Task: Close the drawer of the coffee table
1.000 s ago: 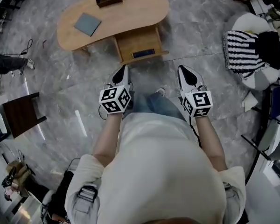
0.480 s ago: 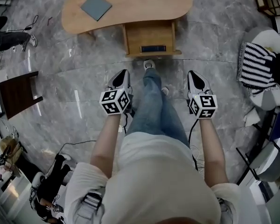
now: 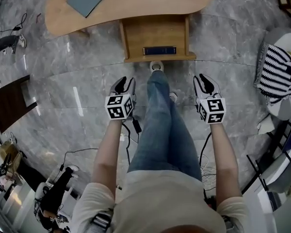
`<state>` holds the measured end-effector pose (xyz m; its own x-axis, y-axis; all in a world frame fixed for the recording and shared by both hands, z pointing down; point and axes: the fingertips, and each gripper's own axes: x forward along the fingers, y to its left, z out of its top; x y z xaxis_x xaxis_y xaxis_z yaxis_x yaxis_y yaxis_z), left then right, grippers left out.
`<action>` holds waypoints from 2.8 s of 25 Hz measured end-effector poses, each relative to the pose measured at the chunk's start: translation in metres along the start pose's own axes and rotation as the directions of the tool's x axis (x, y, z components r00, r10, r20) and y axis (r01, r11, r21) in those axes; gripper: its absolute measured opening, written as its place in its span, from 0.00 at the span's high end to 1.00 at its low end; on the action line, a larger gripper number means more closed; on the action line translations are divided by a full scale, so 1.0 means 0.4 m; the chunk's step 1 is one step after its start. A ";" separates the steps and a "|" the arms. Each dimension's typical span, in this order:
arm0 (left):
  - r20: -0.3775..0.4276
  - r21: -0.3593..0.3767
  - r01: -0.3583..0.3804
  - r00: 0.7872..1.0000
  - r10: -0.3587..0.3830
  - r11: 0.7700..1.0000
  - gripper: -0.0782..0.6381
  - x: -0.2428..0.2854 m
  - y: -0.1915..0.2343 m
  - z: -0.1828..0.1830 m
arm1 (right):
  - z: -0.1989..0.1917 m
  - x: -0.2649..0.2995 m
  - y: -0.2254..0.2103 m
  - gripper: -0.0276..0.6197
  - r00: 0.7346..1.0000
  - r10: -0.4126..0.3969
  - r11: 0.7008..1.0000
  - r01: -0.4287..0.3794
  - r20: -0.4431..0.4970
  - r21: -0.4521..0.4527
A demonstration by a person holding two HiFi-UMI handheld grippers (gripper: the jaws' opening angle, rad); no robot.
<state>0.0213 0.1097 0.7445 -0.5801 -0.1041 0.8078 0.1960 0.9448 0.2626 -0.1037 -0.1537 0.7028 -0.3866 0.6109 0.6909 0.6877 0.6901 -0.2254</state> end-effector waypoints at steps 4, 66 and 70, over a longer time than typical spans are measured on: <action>-0.073 0.058 0.024 0.997 -0.020 0.998 0.57 0.132 0.058 -0.058 | -0.095 0.119 -0.062 0.76 0.996 -0.028 0.998 0.022 -0.090 -0.067; -0.344 0.266 0.050 0.938 0.047 0.963 0.42 0.390 0.179 -0.005 | -0.168 0.435 -0.228 0.54 0.852 -0.082 0.981 -0.024 -0.517 -0.194; -0.333 0.264 0.041 0.942 0.051 0.964 0.42 0.409 0.184 0.024 | -0.140 0.458 -0.244 0.54 0.859 -0.087 0.979 -0.019 -0.504 -0.201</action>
<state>-0.0665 0.1652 0.8909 -0.2733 -0.1528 0.9497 -0.0439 0.9883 0.1464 -0.2071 -0.1308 0.8898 -0.0817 0.2694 0.9596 0.8046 0.5860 -0.0960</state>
